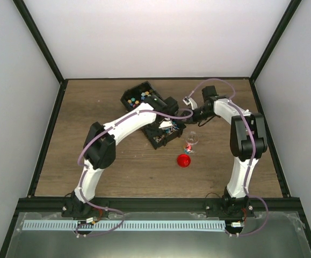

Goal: Pack the candies

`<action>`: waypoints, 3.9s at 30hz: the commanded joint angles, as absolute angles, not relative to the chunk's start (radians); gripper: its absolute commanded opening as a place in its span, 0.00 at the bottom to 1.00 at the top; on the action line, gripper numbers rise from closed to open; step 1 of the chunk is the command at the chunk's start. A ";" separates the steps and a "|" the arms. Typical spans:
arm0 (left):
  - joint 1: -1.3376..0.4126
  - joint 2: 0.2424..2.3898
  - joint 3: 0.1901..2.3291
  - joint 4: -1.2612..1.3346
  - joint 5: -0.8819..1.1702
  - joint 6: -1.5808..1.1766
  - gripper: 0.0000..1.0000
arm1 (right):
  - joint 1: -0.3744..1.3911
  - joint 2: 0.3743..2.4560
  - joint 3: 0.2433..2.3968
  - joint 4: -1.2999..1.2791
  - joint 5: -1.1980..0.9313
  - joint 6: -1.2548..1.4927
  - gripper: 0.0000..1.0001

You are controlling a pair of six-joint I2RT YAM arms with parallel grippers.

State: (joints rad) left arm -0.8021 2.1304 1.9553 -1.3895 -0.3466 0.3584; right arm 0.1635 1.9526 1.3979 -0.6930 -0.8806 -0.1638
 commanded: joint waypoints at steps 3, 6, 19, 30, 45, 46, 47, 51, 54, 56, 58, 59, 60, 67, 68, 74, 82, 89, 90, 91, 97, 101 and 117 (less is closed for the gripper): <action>-0.793 2.210 2.004 -1.412 -0.415 0.373 0.04 | 0.173 1.978 1.447 -0.691 -0.902 -0.157 0.16; -0.793 2.224 2.036 -1.412 -0.375 0.374 0.04 | 0.174 1.983 1.445 -0.687 -0.906 -0.155 0.13; -0.773 2.061 1.765 -1.066 -0.108 0.471 0.04 | 0.173 1.985 1.448 -0.684 -0.902 -0.164 0.07; -0.728 2.028 1.588 -0.771 0.004 0.464 0.04 | 0.176 1.996 1.442 -0.686 -0.904 -0.164 0.04; -0.688 1.858 1.299 -0.414 0.150 0.355 0.04 | 0.174 1.995 1.444 -0.693 -0.873 -0.163 0.02; -0.677 1.843 1.279 -0.400 0.157 0.346 0.04 | 0.175 1.996 1.445 -0.692 -0.870 -0.161 0.02; -0.665 1.830 1.261 -0.391 0.168 0.337 0.04 | 0.175 1.996 1.446 -0.691 -0.869 -0.161 0.02; -0.623 1.782 1.188 -0.323 0.243 0.310 0.04 | 0.174 1.999 1.451 -0.679 -0.870 -0.154 0.03; -0.608 1.756 1.126 -0.237 0.272 0.299 0.04 | 0.175 2.003 1.457 -0.680 -0.874 -0.148 0.03; -0.604 1.738 1.091 -0.188 0.287 0.294 0.04 | 0.175 2.006 1.464 -0.687 -0.873 -0.151 0.03; -0.595 1.715 1.056 -0.142 0.300 0.284 0.04 | 0.175 2.009 1.471 -0.695 -0.871 -0.157 0.03; -0.592 1.705 1.040 -0.125 0.303 0.277 0.04 | 0.175 2.009 1.473 -0.698 -0.869 -0.159 0.03; -0.589 1.696 1.028 -0.110 0.307 0.274 0.04 | 0.175 2.011 1.476 -0.700 -0.867 -0.162 0.03; -0.569 1.591 0.891 0.037 0.338 0.260 0.04 | 0.175 2.010 1.488 -0.711 -0.865 -0.174 0.10; -0.568 1.583 0.886 0.038 0.330 0.263 0.04 | 0.175 2.009 1.490 -0.711 -0.864 -0.176 0.12; -0.554 1.526 0.881 -0.007 0.333 0.298 0.04 | 0.173 1.998 1.518 -0.717 -0.873 -0.178 0.26; -0.554 1.465 0.898 -0.116 0.343 0.398 0.04 | 0.167 1.960 1.546 -0.717 -0.895 -0.192 0.44; -0.556 1.408 1.072 -0.450 0.387 0.524 0.04 | 0.120 1.889 1.569 -0.751 -0.914 -0.234 0.65; -0.557 1.399 1.087 -0.482 0.395 0.539 0.04 | 0.109 1.880 1.570 -0.766 -0.920 -0.246 0.66; -0.562 1.392 1.102 -0.511 0.403 0.559 0.04 | 0.096 1.871 1.570 -0.786 -0.927 -0.262 0.66; -0.603 1.450 1.252 -0.736 0.428 0.645 0.04 | 0.023 1.842 1.561 -0.966 -0.957 -0.399 0.66; -0.635 1.502 1.343 -0.804 0.434 0.644 0.04 | -0.020 1.831 1.535 -1.081 -0.964 -0.482 0.65; -0.751 1.666 1.511 -0.929 0.315 0.655 0.04 | -0.071 1.737 1.318 -1.106 -0.940 -0.556 0.57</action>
State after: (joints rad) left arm -0.7361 1.6497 1.4582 -0.8795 0.3374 0.6346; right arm -0.0578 1.7939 1.3376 -1.1076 -0.9314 -0.5358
